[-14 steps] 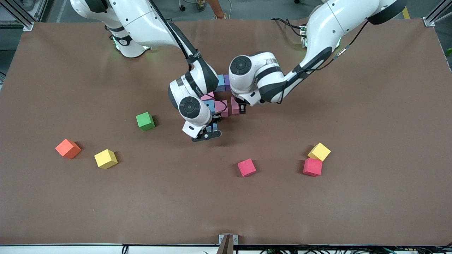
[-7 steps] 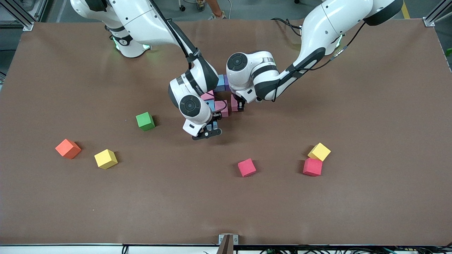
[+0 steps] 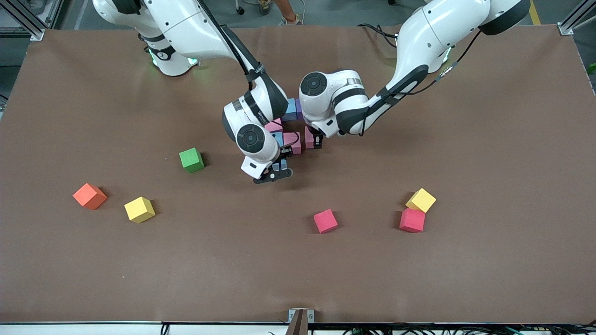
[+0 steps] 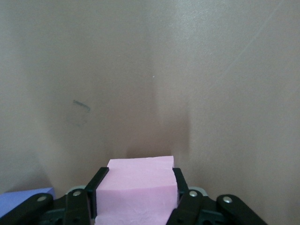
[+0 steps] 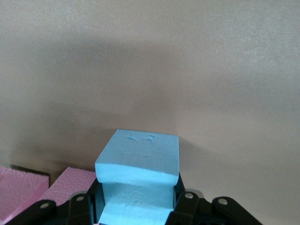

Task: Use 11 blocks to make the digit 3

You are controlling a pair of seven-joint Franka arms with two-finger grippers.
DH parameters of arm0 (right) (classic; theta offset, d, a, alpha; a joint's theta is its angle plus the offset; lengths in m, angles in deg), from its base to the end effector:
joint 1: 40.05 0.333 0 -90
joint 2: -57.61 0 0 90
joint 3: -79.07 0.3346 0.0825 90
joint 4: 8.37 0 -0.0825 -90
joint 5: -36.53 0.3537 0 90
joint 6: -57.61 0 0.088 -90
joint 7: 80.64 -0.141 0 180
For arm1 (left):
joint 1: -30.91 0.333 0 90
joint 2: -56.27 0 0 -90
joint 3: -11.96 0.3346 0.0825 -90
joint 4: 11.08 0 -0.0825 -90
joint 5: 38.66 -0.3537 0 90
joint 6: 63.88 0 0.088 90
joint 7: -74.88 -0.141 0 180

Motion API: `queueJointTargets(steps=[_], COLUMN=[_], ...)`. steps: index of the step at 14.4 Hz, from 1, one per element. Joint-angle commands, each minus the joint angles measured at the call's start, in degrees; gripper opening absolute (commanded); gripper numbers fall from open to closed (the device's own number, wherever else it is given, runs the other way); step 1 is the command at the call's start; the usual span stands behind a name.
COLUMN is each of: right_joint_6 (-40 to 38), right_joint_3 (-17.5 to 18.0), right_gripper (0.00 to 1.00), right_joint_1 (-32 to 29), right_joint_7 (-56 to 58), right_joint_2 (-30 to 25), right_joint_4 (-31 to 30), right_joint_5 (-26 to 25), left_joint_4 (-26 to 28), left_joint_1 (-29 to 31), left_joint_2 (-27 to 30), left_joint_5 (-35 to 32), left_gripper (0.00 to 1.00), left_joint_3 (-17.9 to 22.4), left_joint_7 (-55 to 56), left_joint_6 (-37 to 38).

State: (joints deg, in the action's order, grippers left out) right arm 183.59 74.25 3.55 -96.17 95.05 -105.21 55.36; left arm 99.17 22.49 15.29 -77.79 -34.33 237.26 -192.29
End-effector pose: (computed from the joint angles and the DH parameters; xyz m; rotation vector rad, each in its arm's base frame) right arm 0.4899 0.4259 0.2110 -2.9940 -0.3108 0.3229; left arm 0.3847 -0.4524 0.2029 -2.2328 -2.0870 -0.0383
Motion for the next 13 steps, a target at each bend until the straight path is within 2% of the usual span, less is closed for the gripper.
queueJointTargets(steps=[1, 13], right_joint_6=[1.64, 1.46], right_joint_3=[0.95, 1.04], right_gripper=[0.37, 0.38], right_joint_1=[0.88, 0.88], right_joint_7=[-0.64, -0.73], right_joint_2=[1.05, 1.05], right_joint_4=[-4.32, -4.41], right_joint_5=[1.12, 1.12], left_joint_4=[-0.56, -3.55], left_joint_1=[-3.17, -5.63], left_joint_2=[-0.15, -1.82], left_joint_5=[-4.55, -4.29], left_gripper=[0.15, 0.15], left_joint_3=[1.64, 3.49], left_joint_7=[19.21, 20.18], left_joint_6=[-0.53, -0.53])
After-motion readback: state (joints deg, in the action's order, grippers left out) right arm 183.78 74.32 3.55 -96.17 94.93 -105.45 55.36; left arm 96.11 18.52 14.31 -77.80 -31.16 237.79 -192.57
